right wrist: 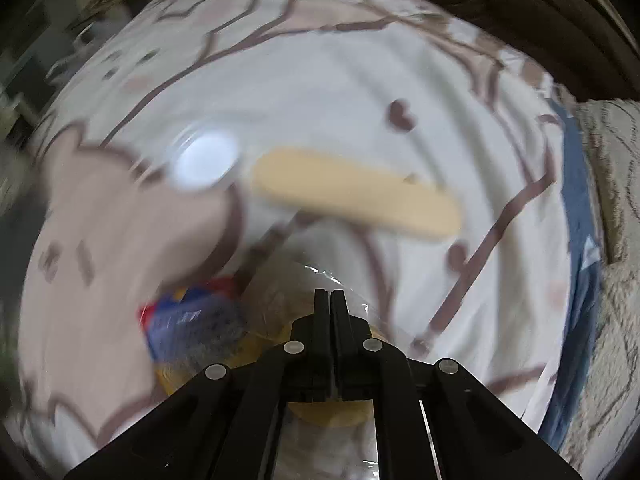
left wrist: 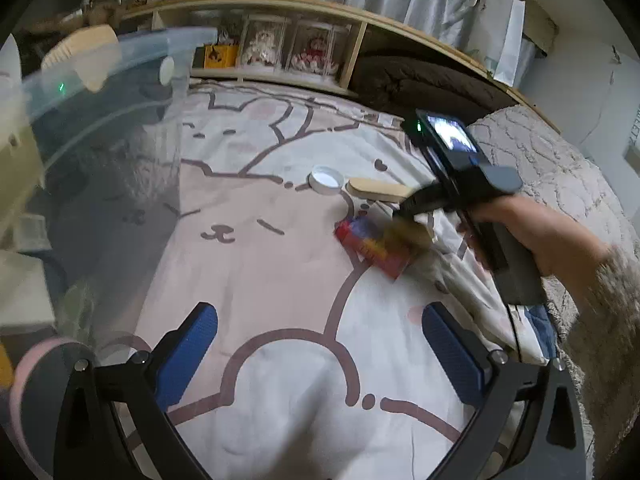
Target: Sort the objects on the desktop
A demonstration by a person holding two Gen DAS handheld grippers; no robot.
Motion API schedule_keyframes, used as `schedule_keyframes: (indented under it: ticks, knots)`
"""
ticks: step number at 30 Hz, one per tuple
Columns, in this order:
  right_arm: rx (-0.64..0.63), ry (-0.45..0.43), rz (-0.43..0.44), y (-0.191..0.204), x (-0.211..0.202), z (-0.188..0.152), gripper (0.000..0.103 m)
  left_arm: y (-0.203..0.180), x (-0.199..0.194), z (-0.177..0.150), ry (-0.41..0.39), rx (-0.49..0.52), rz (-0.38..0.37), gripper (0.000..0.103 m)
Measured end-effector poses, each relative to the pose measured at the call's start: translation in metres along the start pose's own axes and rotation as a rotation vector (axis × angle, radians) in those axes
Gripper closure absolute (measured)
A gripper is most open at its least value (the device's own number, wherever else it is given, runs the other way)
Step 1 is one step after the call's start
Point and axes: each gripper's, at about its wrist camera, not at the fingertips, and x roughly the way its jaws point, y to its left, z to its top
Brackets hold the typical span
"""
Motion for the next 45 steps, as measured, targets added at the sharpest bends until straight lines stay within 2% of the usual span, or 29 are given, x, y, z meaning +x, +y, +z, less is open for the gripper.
schedule_keyframes:
  ticks: [6,11,14,18,24,26,32,39,44,45]
  knots:
    - [-0.016,0.002,0.1,0.027,-0.017,-0.059,0.095,0.007,-0.003,0.001,0.012,-0.018,0.013,0.0]
    - [-0.033,0.014,0.272,0.053,-0.031,-0.098,0.095,0.013,0.0,-0.005,0.054,-0.033,0.028,0.0]
    - [0.039,-0.045,0.275,0.048,-0.045,-0.089,0.095,0.016,-0.001,-0.008,0.063,-0.04,0.042,0.0]
    - [0.129,-0.104,0.302,0.044,-0.054,-0.048,0.095,0.017,-0.002,-0.01,0.07,-0.054,0.023,0.0]
    - [0.069,-0.139,0.247,0.071,-0.031,-0.005,0.095,0.016,0.004,-0.012,0.095,-0.066,0.006,0.0]
    - [0.061,-0.091,0.246,0.072,-0.017,-0.008,0.095,0.017,0.007,-0.014,0.115,-0.079,-0.001,0.0]
    - [0.078,-0.053,0.318,0.06,-0.024,-0.05,0.095,0.021,0.011,-0.016,0.154,-0.1,0.008,0.0]
    - [0.108,-0.018,0.385,0.055,-0.04,-0.111,0.095,0.021,-0.006,-0.013,0.126,-0.089,0.032,0.0]
    - [0.104,0.02,0.444,0.067,-0.048,-0.141,0.095,0.018,-0.019,-0.01,0.103,-0.079,0.019,0.0]
    - [0.102,0.004,0.437,0.067,-0.055,-0.143,0.095,0.017,-0.02,-0.01,0.099,-0.074,0.019,0.0]
